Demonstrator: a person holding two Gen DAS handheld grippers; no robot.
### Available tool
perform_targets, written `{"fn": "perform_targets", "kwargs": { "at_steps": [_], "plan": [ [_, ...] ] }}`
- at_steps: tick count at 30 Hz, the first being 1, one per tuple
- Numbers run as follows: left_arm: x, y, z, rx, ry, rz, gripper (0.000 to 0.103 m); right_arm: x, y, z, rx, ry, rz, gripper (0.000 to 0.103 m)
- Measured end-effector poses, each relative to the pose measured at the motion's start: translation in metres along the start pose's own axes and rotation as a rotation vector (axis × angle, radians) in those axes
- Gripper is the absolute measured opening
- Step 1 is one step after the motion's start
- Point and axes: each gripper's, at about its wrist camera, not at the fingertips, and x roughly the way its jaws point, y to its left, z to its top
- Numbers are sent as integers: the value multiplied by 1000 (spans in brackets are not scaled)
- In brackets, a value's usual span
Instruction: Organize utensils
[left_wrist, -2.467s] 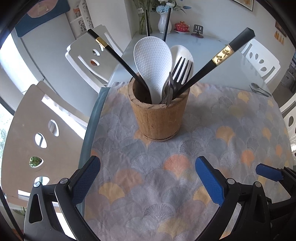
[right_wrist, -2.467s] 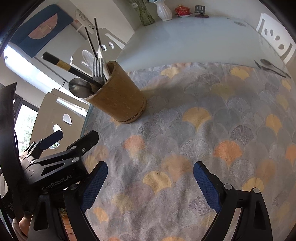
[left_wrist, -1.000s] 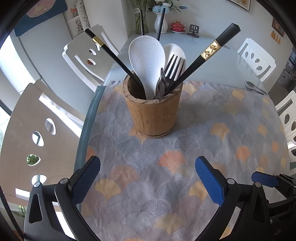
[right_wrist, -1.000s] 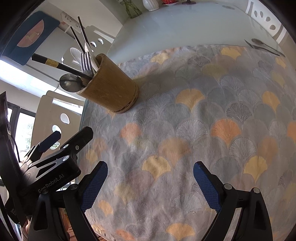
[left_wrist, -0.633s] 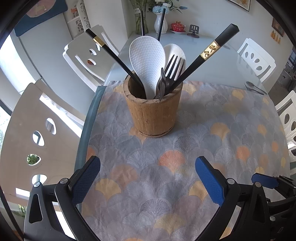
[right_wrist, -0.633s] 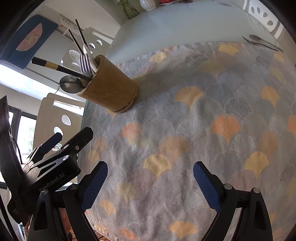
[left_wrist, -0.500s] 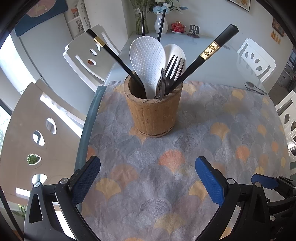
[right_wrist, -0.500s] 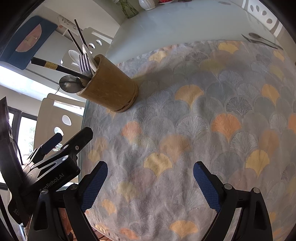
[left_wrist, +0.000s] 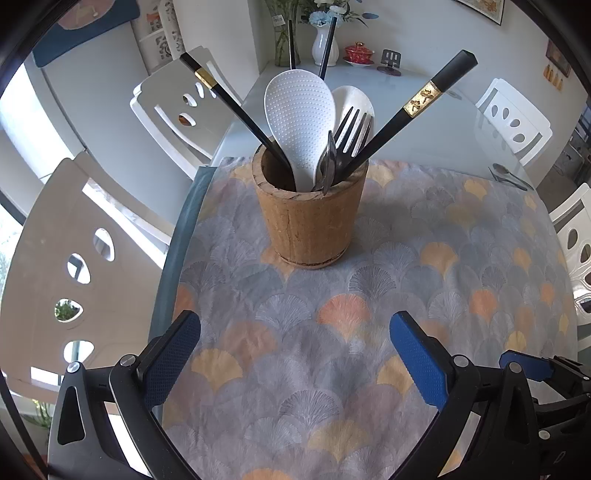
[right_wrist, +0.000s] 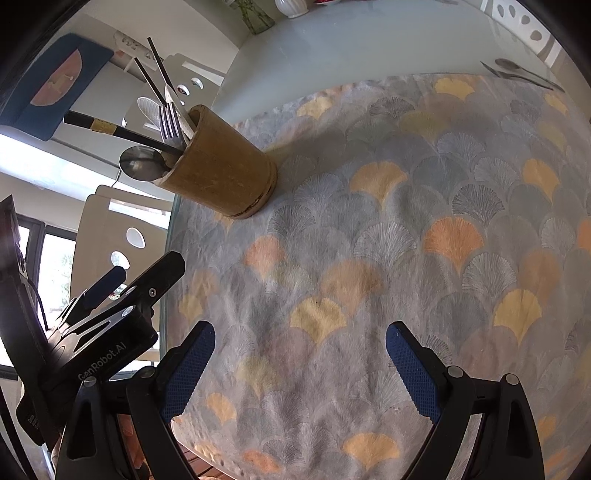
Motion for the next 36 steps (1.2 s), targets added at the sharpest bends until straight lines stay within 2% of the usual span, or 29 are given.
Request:
{"fn": "perform_targets", "kwargs": {
  "at_steps": [27, 36],
  "plan": [
    [-3, -5, -13, 15, 6, -21, 103, -9, -11, -17, 52, -13, -15, 93],
    [-2, -7, -21, 17, 12, -36, 103, -11, -8, -32, 23, -17, -53, 93]
  ]
}}
